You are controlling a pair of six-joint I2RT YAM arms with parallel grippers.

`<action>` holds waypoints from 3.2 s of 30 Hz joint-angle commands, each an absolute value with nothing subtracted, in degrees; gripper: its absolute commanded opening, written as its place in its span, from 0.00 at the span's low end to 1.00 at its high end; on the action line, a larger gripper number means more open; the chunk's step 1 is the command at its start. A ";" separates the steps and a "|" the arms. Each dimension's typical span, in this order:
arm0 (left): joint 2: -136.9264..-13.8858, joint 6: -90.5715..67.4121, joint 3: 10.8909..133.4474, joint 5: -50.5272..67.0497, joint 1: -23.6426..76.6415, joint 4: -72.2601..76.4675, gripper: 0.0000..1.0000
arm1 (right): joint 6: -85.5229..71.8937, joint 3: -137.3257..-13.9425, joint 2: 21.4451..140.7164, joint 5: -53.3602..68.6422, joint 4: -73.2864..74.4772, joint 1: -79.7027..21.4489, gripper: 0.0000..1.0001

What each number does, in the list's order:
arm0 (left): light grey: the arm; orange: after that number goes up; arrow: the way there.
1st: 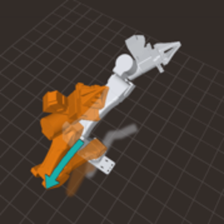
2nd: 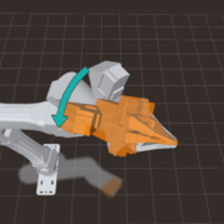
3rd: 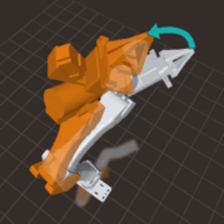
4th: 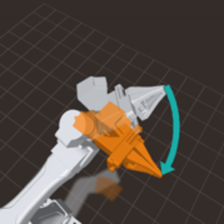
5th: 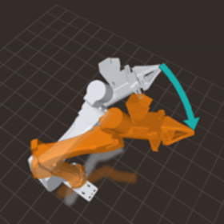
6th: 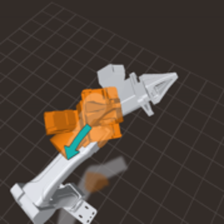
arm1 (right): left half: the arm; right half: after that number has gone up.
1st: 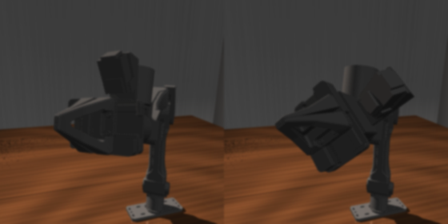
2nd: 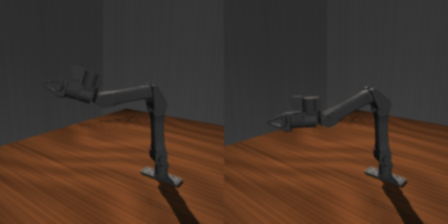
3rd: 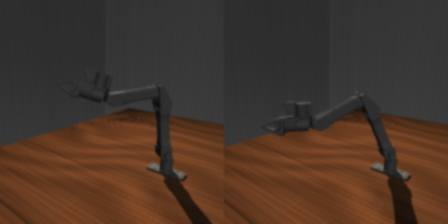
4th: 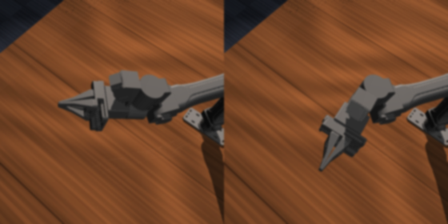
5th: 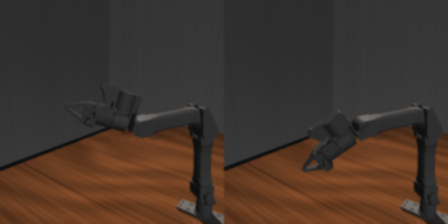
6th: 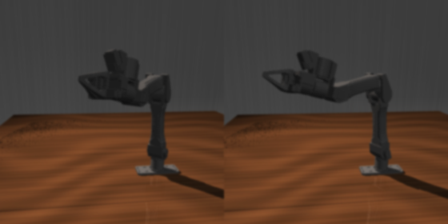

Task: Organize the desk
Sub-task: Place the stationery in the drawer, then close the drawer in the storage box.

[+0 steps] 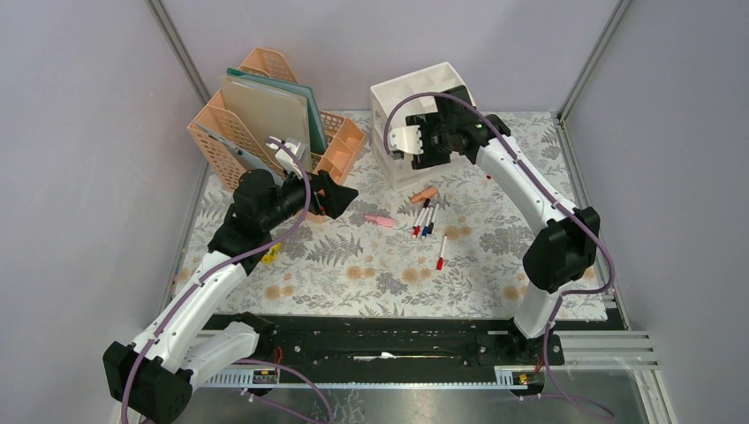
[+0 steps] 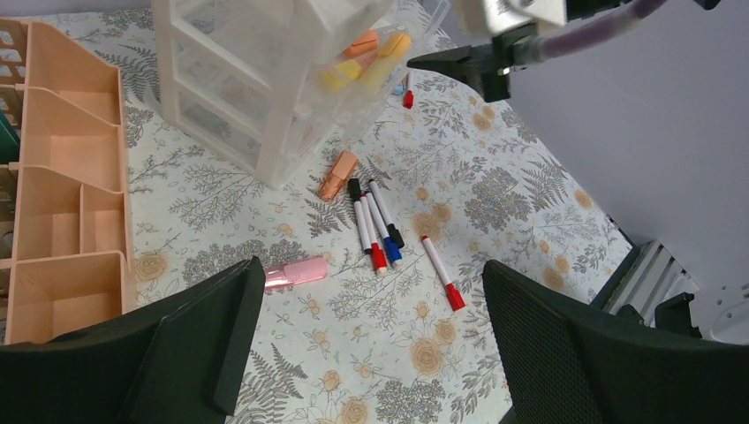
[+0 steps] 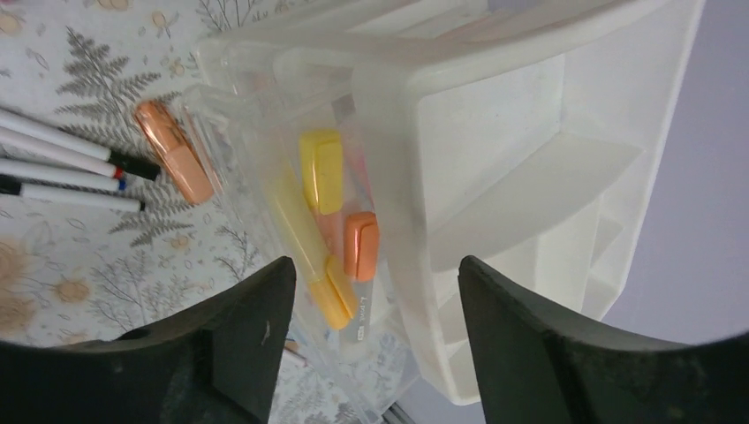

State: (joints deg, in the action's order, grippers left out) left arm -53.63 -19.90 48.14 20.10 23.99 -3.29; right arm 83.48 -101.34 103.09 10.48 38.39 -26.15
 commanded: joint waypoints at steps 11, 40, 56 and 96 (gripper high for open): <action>-53.95 -19.25 47.64 23.11 23.64 -0.19 0.99 | 48.48 -82.86 79.88 35.87 33.07 -16.60 0.88; -71.88 -13.85 58.53 15.65 45.51 4.07 0.99 | 23.20 -56.09 69.44 58.29 20.21 10.80 0.96; -102.17 0.79 94.23 11.79 50.47 -16.56 0.94 | 23.12 -55.77 70.10 57.97 20.22 16.32 0.97; -118.30 6.40 112.49 -3.01 44.84 -9.06 0.57 | 23.60 -55.15 71.71 59.91 20.23 17.31 0.99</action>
State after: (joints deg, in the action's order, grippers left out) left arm -128.62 12.47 117.86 -13.58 44.97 -15.11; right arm 23.55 -55.24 71.35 57.32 21.43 16.95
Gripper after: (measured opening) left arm 0.535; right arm 0.983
